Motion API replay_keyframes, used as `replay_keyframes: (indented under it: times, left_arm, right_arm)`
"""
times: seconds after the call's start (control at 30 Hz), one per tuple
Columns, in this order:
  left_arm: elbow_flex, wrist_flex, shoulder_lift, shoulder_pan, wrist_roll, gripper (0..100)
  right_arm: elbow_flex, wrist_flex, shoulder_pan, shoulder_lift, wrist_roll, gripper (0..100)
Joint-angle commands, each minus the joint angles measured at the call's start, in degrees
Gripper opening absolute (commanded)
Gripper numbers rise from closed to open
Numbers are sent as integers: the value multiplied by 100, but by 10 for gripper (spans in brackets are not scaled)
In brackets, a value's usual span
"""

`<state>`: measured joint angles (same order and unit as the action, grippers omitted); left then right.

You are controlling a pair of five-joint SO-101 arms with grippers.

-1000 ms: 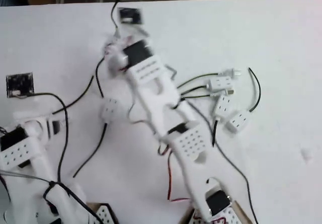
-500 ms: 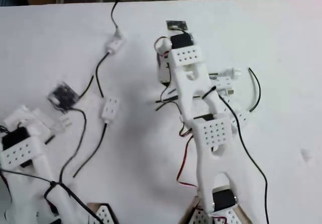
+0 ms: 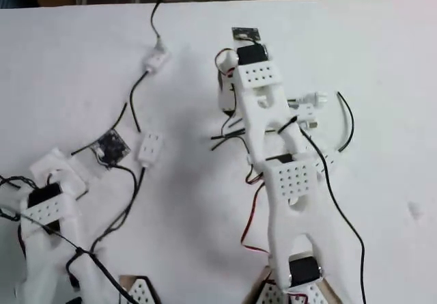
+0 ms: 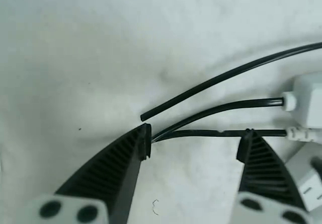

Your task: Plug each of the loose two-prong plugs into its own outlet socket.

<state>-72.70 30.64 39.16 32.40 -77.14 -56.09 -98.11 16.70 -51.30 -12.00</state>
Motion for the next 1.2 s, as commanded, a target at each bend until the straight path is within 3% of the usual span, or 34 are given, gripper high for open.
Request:
replay_keyframes:
  times: [0.0,0.13,0.27,0.4,0.63,0.87,1.17]
  left_arm:
    - [519,-88,-743,-92,281,190]
    - [2040,1169,-2097,4,905,210]
    - [3727,2901,-3547,31,897,207]
    - [4756,3851,-4532,31,888,207]
    - [5257,3991,-5253,22,888,205]
    - [5468,4018,-5807,-127,879,101]
    - [5451,4712,-5367,-233,888,41]
  right_arm:
    - [0,-40,-75,312,9,276]
    - [0,-40,-75,312,9,276]
    - [9,-40,-75,312,9,276]
    - [9,-40,-75,312,9,276]
    - [9,-40,-84,312,44,276]
    - [0,-40,-84,312,53,276]
    - [-35,-40,-84,312,53,276]
